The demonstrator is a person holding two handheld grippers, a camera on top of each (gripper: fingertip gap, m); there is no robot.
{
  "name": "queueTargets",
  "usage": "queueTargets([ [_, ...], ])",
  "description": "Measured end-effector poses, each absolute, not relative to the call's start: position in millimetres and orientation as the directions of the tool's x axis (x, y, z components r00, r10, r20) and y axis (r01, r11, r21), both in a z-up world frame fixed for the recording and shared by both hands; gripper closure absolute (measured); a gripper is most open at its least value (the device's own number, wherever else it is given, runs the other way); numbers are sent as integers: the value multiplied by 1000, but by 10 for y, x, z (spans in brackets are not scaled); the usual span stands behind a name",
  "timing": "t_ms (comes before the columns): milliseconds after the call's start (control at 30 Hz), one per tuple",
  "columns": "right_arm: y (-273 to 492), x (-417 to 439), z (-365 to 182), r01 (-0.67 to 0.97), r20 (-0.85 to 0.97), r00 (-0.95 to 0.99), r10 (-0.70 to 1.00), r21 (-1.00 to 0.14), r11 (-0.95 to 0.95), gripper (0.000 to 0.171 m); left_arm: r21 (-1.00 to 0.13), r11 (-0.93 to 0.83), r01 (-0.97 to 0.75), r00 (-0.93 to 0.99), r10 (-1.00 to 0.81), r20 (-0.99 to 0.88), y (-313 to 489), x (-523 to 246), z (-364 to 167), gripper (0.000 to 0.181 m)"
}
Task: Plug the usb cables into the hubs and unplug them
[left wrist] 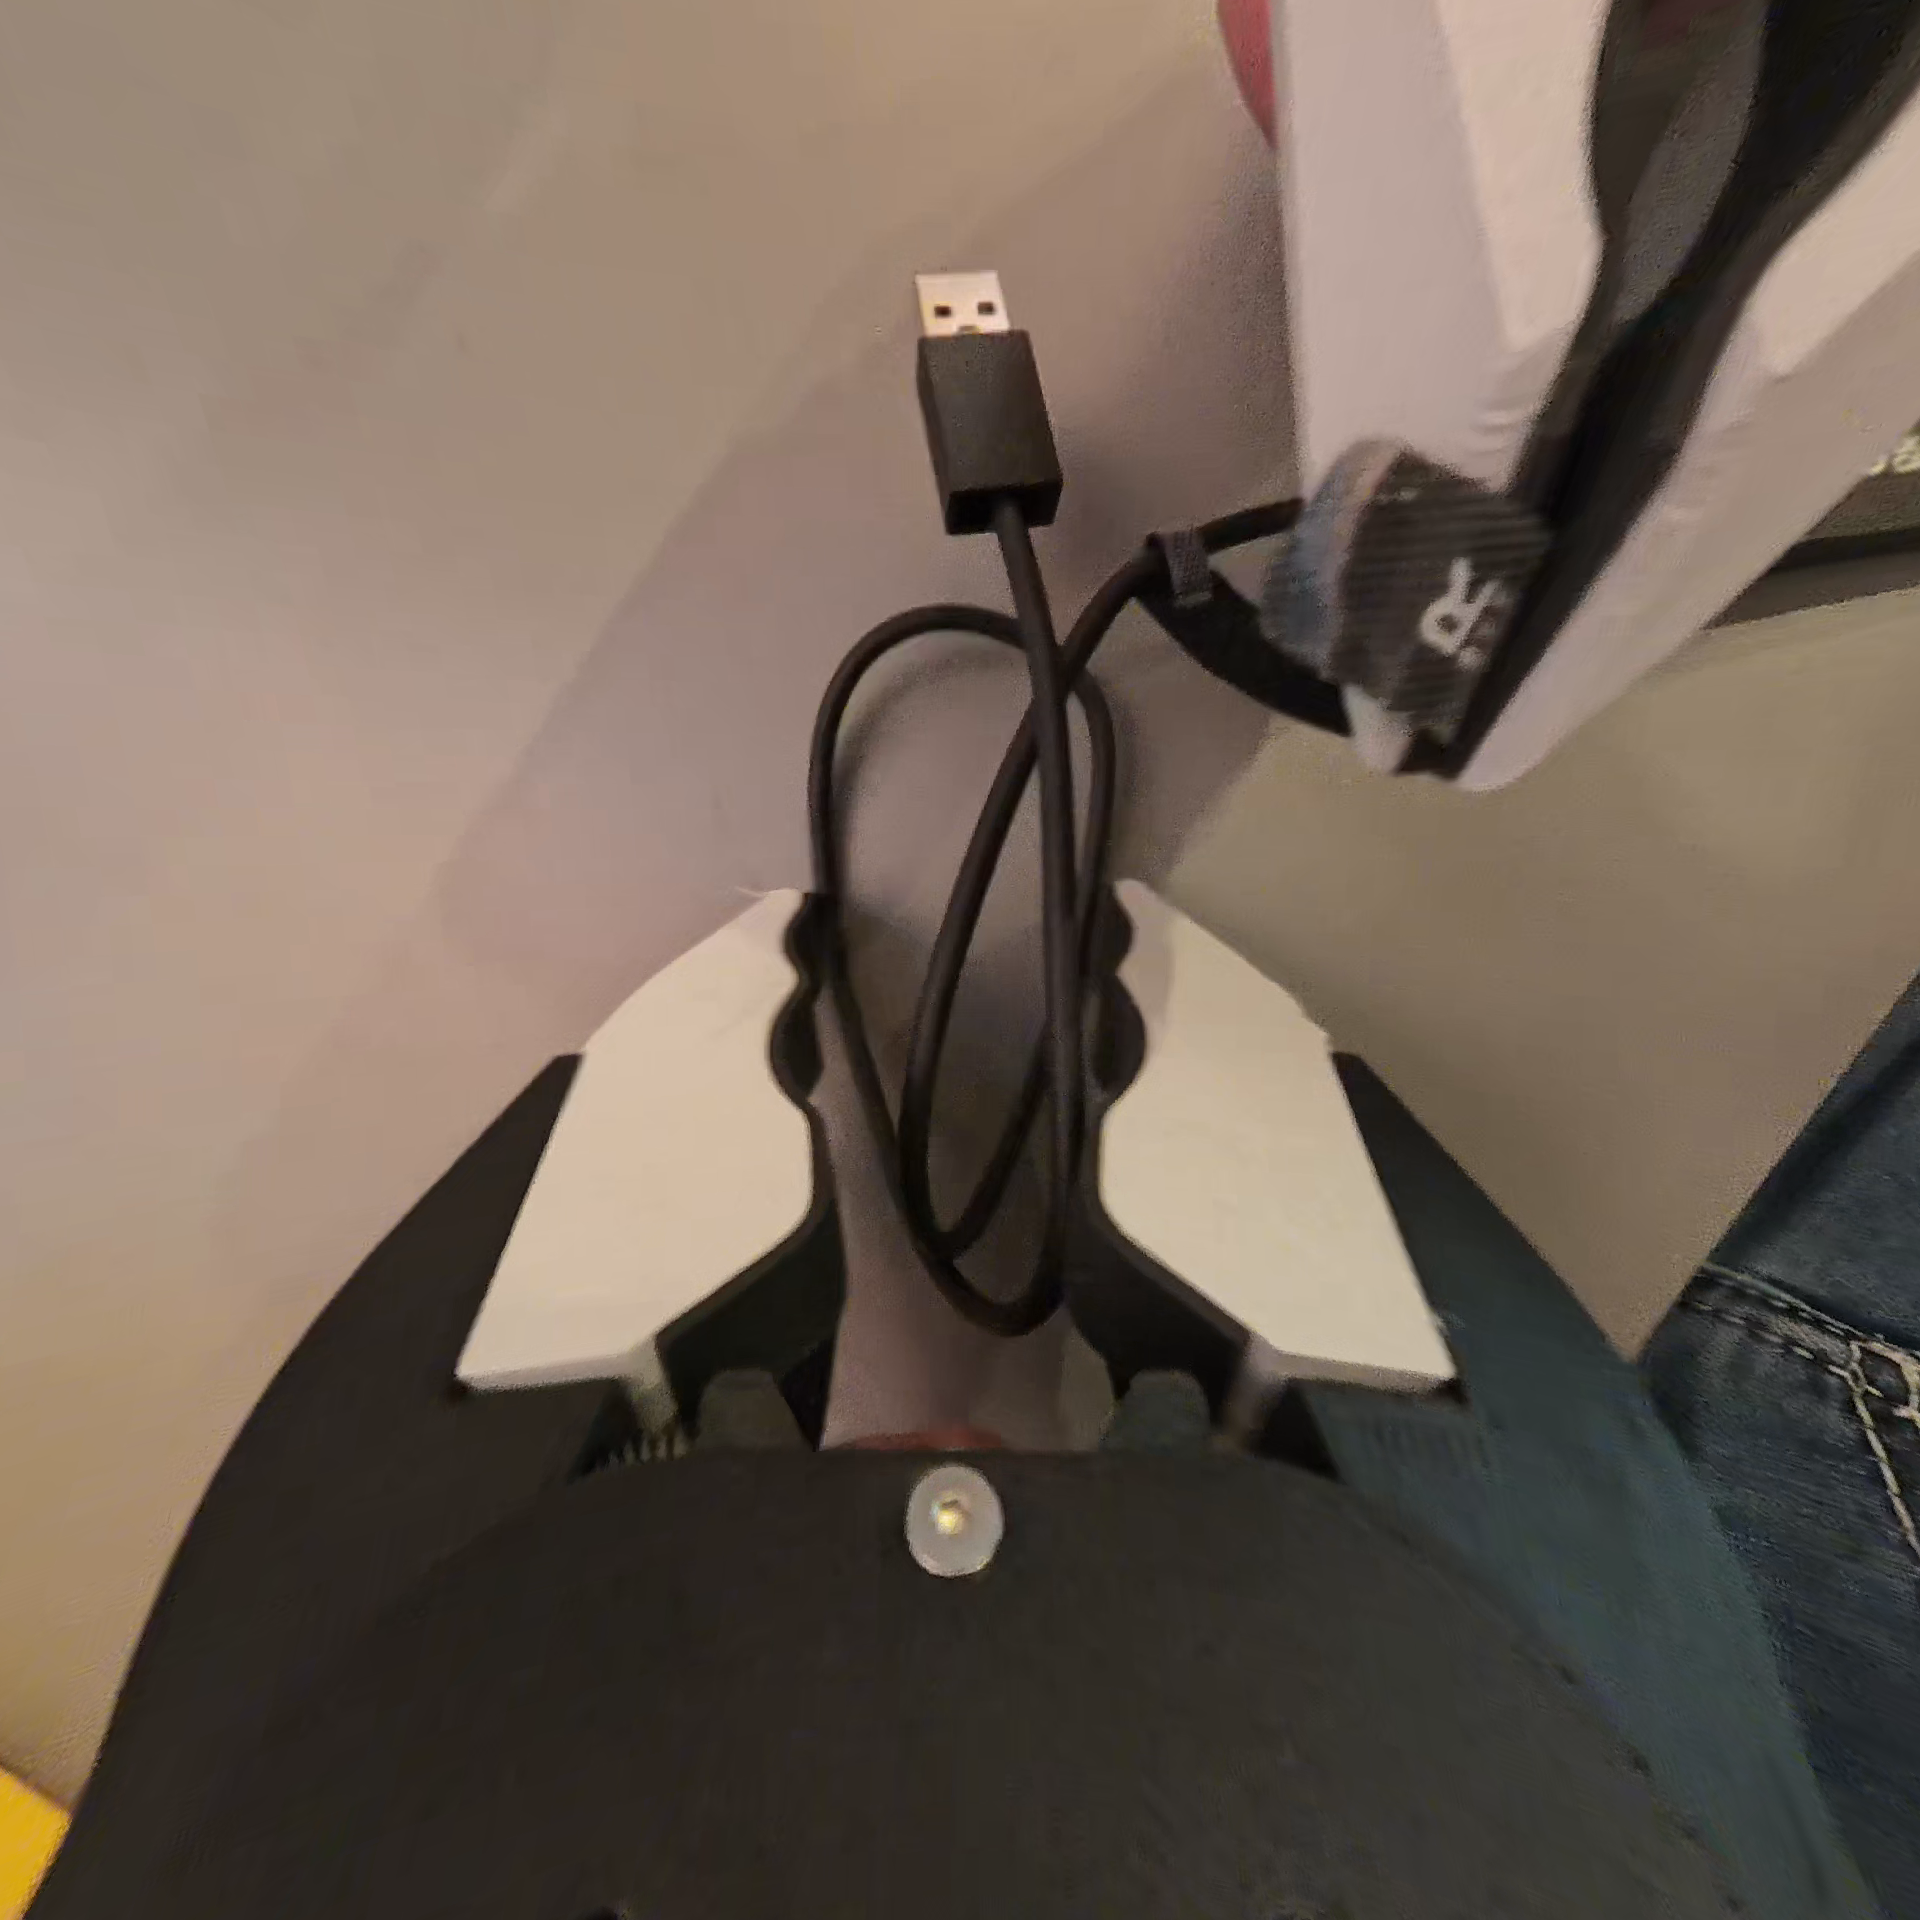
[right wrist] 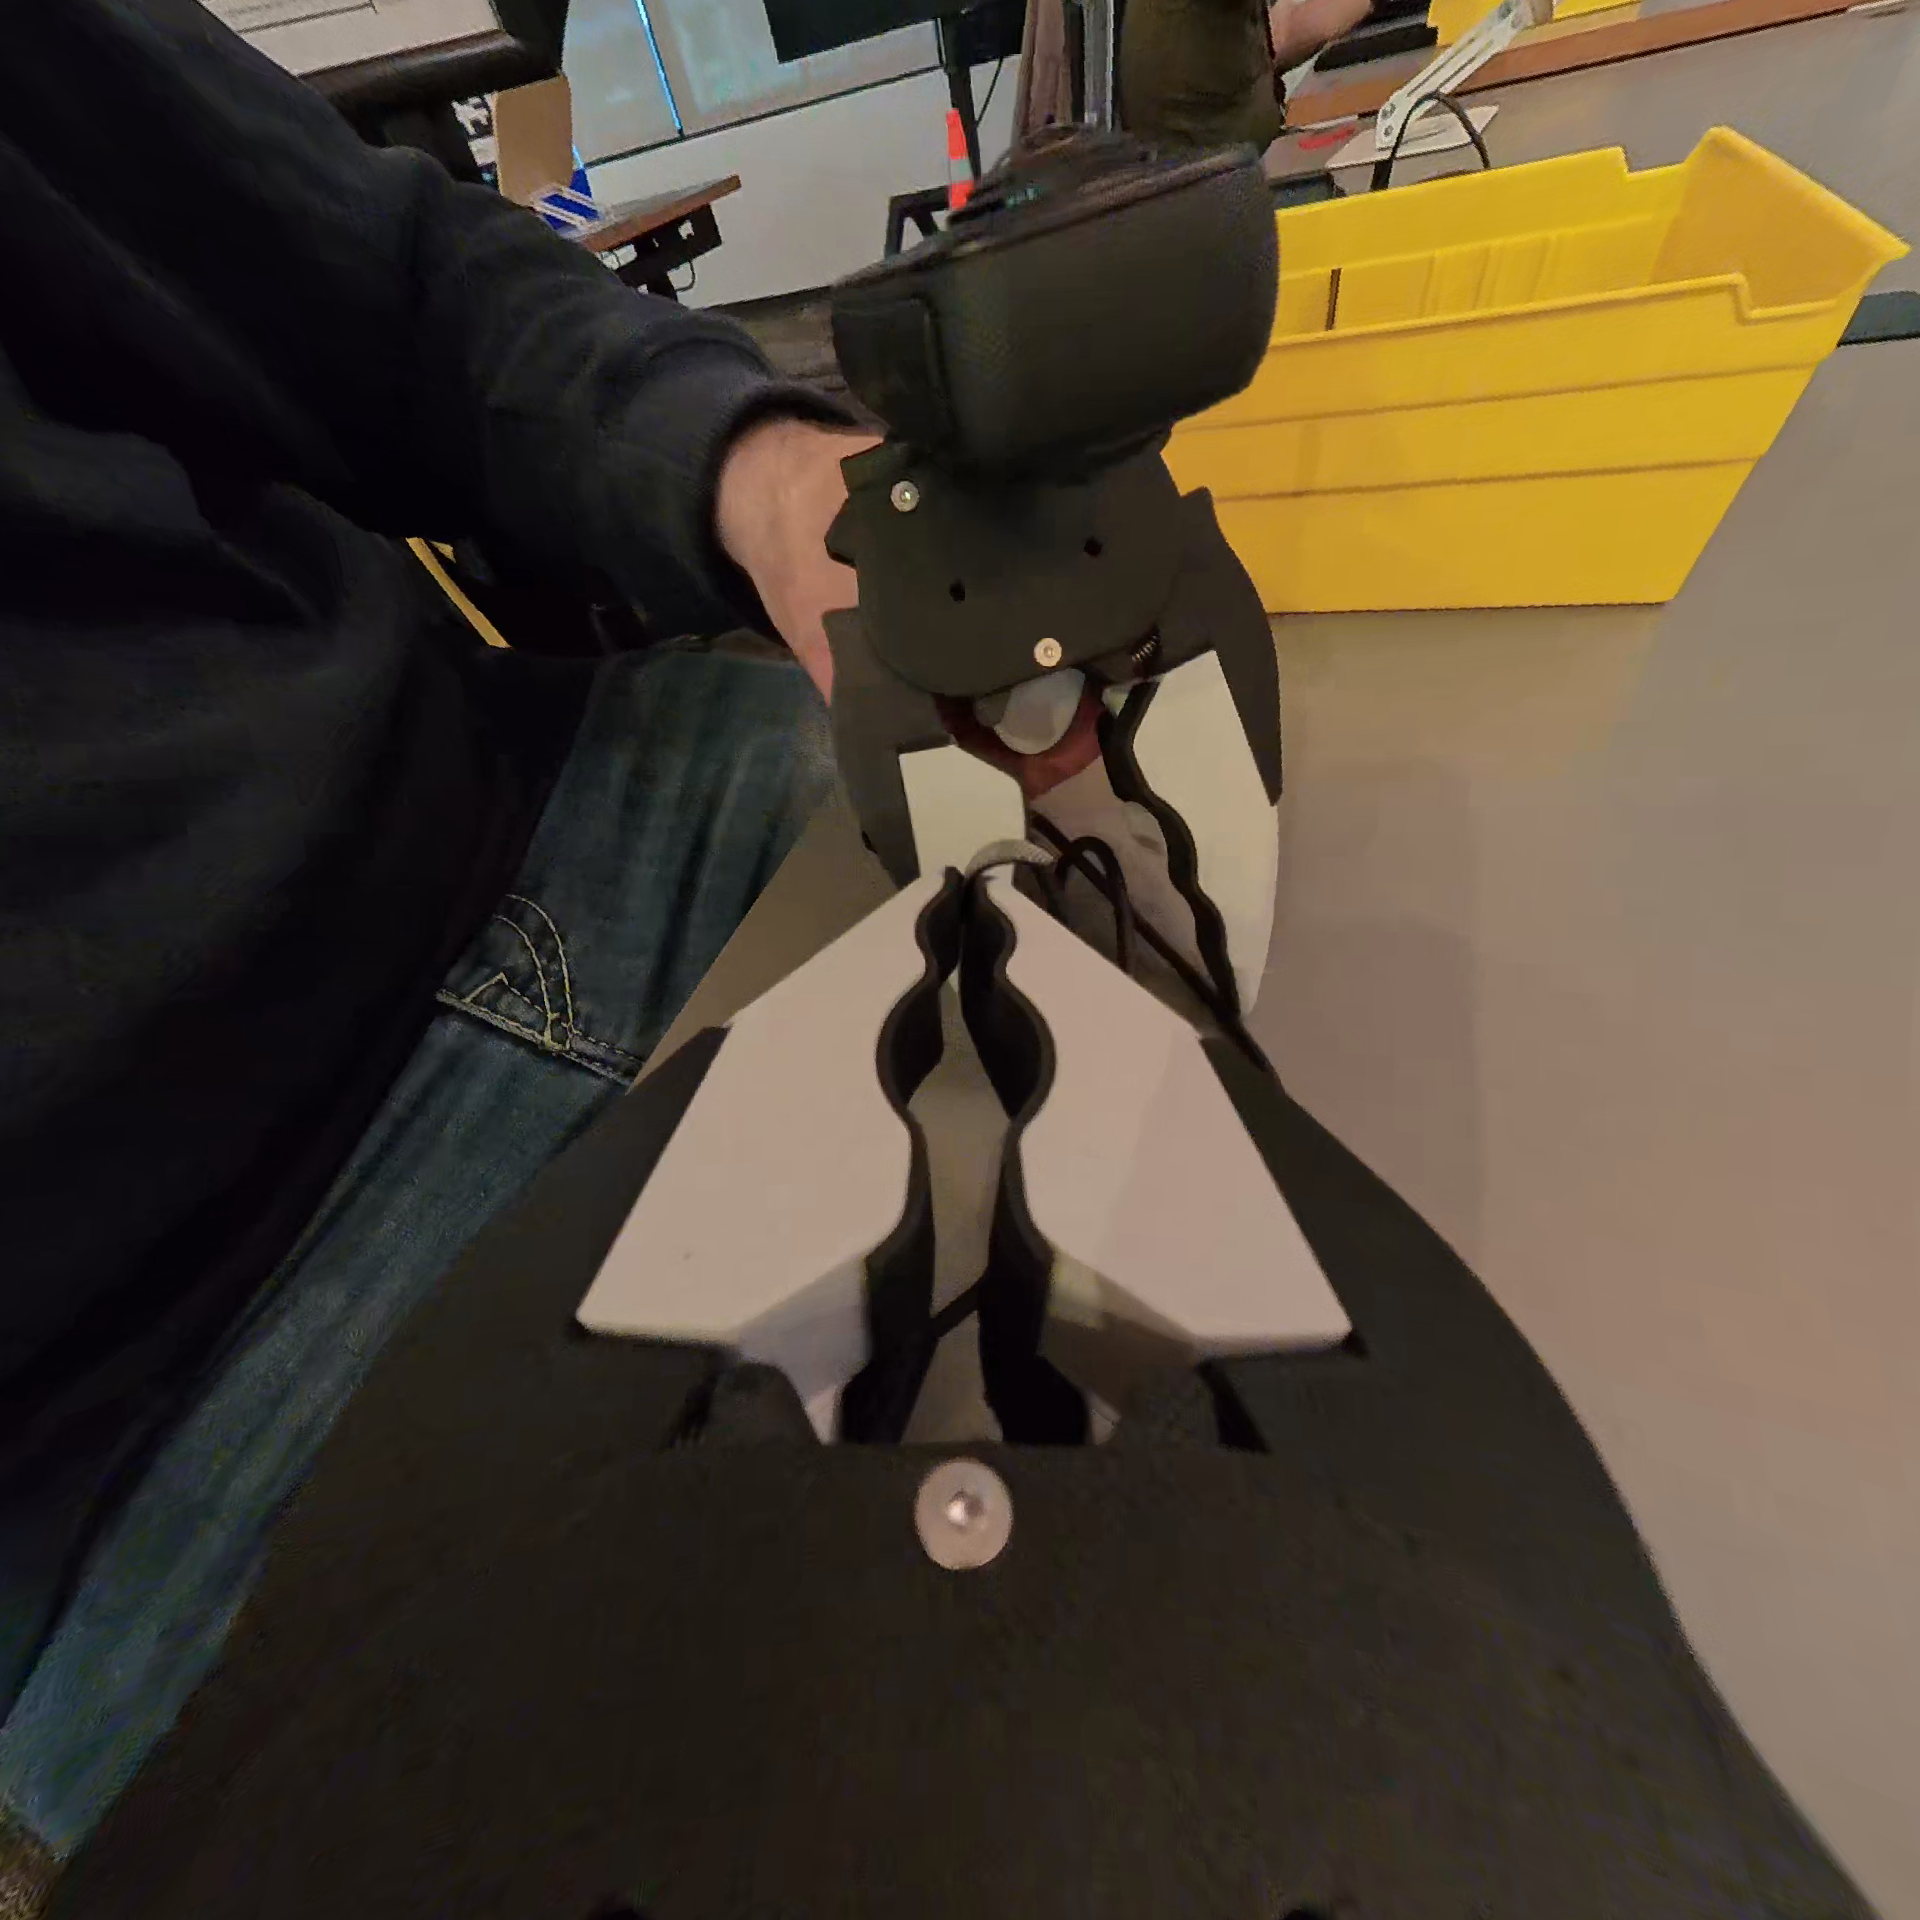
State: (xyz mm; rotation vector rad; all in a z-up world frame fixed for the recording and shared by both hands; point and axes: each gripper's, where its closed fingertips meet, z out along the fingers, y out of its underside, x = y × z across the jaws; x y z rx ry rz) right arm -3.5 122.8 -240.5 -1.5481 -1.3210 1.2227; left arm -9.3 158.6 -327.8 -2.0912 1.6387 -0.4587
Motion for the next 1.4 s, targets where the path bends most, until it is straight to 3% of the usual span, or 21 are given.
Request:
queueTargets([
  [100,1236,-51,-2361,243,-209,-3,978,-949,-202,171,-556,-174,-813,225,-974,-24,1616,-97,-3273,163],
  [233,1279,-27,-2245,197,-224,-2,975,-956,-219,171,-559,-132,-818,193,-980,-51,1601,-63,-3275,172],
  [567,1637,356,-2038,69,-297,147,943,-948,-309,171,-571,-65,-819,109,-993,-43,1560,17,-3260,174],
  [767,1685,302,-2153,150,-325,167,931,-925,-349,171,-570,8,-822,31,-998,-58,1482,108,-3237,174],
  [1400,1771,315,-2322,170,-514,92,853,-835,-522,171,-627,265,-732,-135,-959,-247,1307,322,-2911,174],
])
